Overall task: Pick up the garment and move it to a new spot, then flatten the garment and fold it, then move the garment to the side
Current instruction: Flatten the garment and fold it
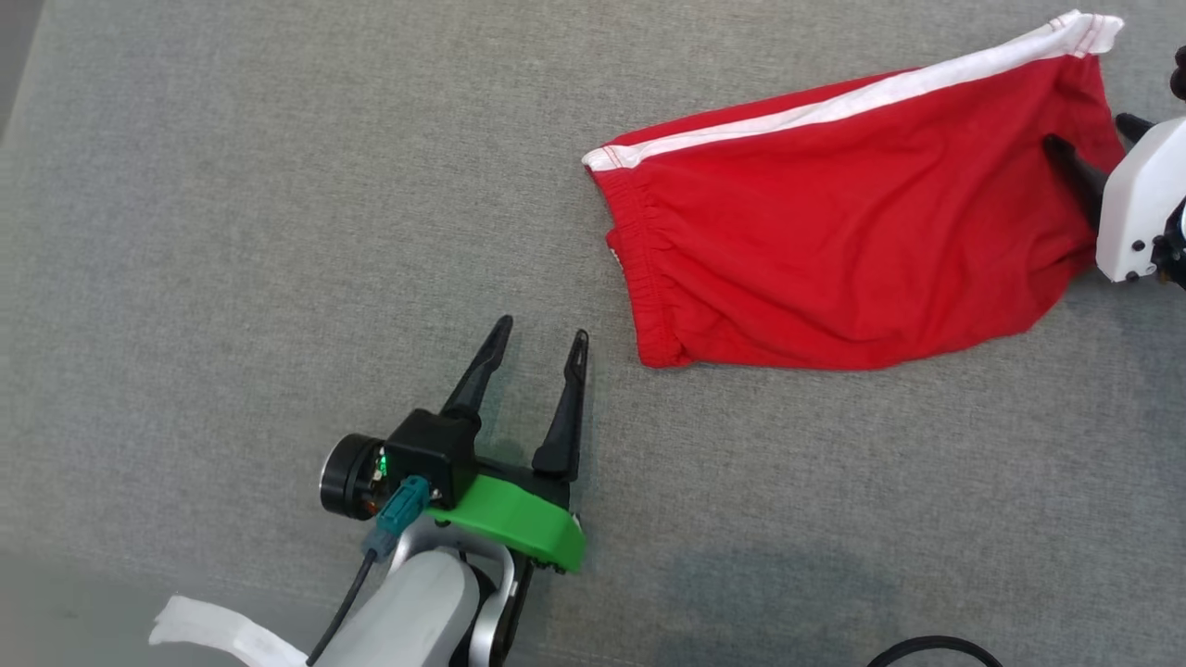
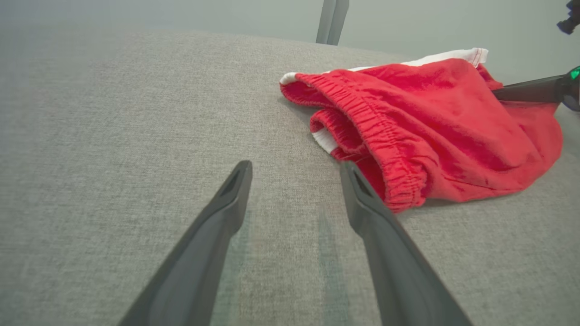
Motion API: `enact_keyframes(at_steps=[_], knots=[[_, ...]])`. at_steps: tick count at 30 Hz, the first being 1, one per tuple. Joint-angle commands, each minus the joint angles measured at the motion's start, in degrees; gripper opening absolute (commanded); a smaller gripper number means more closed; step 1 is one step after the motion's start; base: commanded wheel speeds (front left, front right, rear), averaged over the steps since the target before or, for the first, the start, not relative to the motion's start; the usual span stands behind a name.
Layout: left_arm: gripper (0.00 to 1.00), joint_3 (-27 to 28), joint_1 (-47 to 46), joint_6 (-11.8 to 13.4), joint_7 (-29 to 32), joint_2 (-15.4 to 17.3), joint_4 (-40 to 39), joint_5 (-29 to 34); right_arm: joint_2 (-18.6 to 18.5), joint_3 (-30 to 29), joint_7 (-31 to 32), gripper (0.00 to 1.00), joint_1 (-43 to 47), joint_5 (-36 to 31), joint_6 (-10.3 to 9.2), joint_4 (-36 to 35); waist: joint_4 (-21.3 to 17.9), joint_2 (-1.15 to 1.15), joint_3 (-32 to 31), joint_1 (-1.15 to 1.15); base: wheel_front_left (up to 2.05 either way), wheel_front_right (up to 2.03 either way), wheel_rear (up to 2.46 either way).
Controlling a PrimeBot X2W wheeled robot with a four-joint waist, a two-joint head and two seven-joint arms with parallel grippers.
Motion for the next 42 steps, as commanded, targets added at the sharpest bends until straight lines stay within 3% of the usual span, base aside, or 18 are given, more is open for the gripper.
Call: enact_keyframes(at_steps=[1,3,4,5,6,11,18,22,27,31,37,42], knots=[[1.00,1.75,1.43,-0.87,-0.37,-1.07,0.07,1.16,0.74,0.28,1.25,1.00,1.70,-0.65,-0.04,1.41,1.33,0.67,-0.09,0.00,0.00,0.00,0.00],[1.00,3.44,2.56,-2.05,-0.39,-2.02,0.49,2.35,1.24,0.16,2.01,1.00,2.43,-0.33,-0.02,1.92,1.48,0.67,-0.17,0.00,0.00,0.00,0.00],[1.00,4.26,2.87,-2.60,-0.40,-2.45,0.69,2.99,1.58,0.27,2.75,0.89,2.95,0.60,0.00,1.97,1.55,0.67,-0.34,0.00,0.00,0.00,0.00],[1.00,5.13,3.17,-3.16,-0.41,-3.00,0.80,3.66,1.81,0.05,3.06,0.07,3.37,1.64,0.06,1.76,1.56,0.67,-0.52,0.00,0.00,0.00,0.00],[1.00,5.89,3.57,-3.72,-0.41,-3.37,0.91,4.24,1.87,-0.23,3.09,0.00,3.53,2.63,0.07,1.47,1.50,0.67,-0.75,0.00,0.00,0.00,0.00],[1.00,8.86,5.77,-6.27,-0.38,-4.03,1.44,7.06,0.42,-2.70,2.77,0.00,4.03,5.86,-0.08,1.43,0.69,0.67,-2.90,0.00,0.00,0.00,0.00],[1.00,12.05,11.34,-11.65,-0.37,-4.86,3.69,11.17,-6.24,-11.04,1.61,0.00,5.83,7.00,-0.07,7.74,1.33,0.67,-8.65,0.00,0.00,0.00,0.00],[1.00,14.55,14.50,-12.83,-0.38,-5.63,4.72,12.04,-7.68,-13.54,1.96,0.00,6.62,5.62,-0.02,8.39,2.07,0.67,-11.55,0.00,0.00,0.00,0.00],[1.00,16.71,17.37,-13.55,-0.38,-6.86,5.37,12.51,-2.66,-10.59,4.45,0.00,8.50,6.92,-0.03,-0.77,1.67,0.67,-14.13,0.00,0.00,0.00,0.00],[1.00,17.19,18.45,-14.29,-0.38,-7.06,6.30,12.80,4.76,-6.70,7.52,0.00,10.42,7.11,-0.06,-7.02,0.11,0.67,-14.80,0.00,0.00,0.00,0.00],[1.00,15.52,16.22,-15.46,-0.38,-7.25,8.75,14.92,15.13,-5.97,6.14,0.00,8.37,1.39,-0.04,-3.03,-0.08,0.67,-14.35,0.00,0.00,0.00,0.00],[1.00,14.72,16.07,-15.85,-0.38,-7.29,10.11,14.95,19.58,-8.98,1.88,0.00,5.58,-2.88,-0.04,3.30,0.98,0.67,-14.37,0.00,0.00,0.00,0.00]])
